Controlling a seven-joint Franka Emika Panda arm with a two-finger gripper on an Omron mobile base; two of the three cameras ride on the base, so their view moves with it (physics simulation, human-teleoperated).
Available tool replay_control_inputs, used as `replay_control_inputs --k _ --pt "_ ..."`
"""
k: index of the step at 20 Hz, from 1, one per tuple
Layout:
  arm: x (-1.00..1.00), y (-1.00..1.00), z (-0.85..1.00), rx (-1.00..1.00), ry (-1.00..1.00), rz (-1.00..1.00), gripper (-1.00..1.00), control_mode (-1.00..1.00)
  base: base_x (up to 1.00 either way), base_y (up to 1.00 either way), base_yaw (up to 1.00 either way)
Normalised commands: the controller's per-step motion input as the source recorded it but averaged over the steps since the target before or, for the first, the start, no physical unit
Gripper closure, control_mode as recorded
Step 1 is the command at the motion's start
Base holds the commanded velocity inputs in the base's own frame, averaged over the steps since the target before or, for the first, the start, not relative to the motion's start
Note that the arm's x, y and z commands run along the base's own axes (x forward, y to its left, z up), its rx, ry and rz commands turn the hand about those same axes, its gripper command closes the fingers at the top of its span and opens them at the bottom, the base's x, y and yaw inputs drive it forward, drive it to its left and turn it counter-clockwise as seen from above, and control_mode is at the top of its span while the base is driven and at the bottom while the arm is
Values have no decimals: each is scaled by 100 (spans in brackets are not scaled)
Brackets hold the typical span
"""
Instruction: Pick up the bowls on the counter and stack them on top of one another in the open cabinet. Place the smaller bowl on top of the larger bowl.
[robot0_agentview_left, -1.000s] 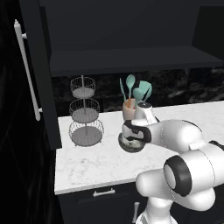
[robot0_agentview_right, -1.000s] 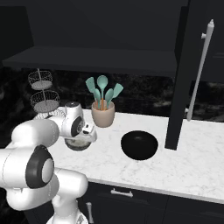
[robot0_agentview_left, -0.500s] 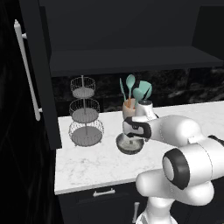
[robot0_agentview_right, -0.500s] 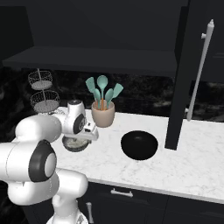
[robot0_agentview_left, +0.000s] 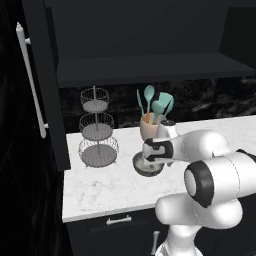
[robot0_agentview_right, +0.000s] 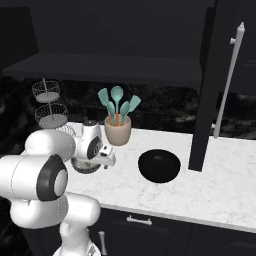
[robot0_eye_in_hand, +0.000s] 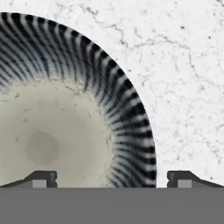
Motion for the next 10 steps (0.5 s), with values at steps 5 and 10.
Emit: replay_control_inputs --k 5,10 --pt "0 0 -22 0 0 0 -100 -100 0 0 0" --pt "0 0 -2 0 0 0 100 -100 0 0 0"
